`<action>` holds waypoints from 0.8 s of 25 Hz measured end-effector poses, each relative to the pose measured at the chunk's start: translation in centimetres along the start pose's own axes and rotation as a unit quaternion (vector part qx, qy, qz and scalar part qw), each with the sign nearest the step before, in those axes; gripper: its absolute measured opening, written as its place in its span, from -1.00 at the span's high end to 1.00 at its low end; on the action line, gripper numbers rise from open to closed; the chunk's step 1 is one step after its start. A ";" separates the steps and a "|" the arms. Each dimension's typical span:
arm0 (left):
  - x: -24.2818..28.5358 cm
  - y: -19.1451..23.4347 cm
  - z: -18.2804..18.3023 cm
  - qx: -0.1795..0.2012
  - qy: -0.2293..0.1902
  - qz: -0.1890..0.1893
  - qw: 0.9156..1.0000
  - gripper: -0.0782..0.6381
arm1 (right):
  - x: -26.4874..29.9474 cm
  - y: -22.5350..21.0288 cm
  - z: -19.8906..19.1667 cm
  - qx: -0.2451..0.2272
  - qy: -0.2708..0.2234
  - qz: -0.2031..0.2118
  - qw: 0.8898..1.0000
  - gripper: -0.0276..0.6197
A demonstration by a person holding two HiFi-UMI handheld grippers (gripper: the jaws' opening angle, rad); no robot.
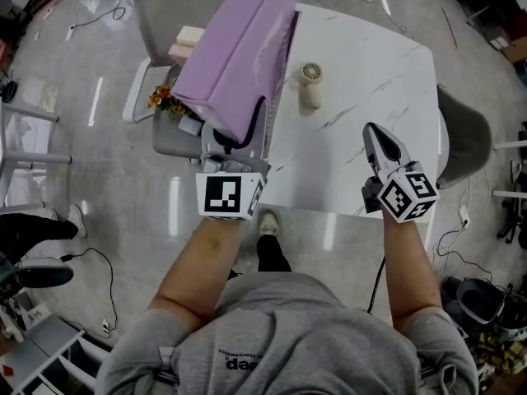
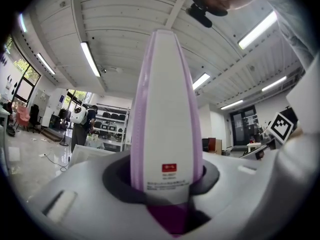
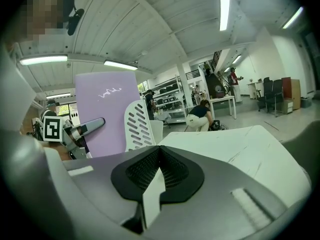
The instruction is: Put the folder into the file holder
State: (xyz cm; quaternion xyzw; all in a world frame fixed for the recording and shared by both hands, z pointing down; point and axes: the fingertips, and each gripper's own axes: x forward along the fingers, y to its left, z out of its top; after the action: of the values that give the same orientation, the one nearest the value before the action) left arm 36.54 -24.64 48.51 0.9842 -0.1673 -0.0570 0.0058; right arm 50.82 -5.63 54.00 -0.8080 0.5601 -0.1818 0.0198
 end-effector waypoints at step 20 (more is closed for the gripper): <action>-2.0 -1.1 -8.0 0.008 0.147 -0.050 0.988 -0.14 | 0.3 1.6 -1.2 0.011 0.017 0.023 1.000 0.92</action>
State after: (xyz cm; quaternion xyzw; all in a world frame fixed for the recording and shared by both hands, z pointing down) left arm 35.92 -23.03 56.63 0.9891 -0.1157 0.0891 0.0194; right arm 49.13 -6.28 54.87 -0.7916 0.5765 -0.2012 0.0228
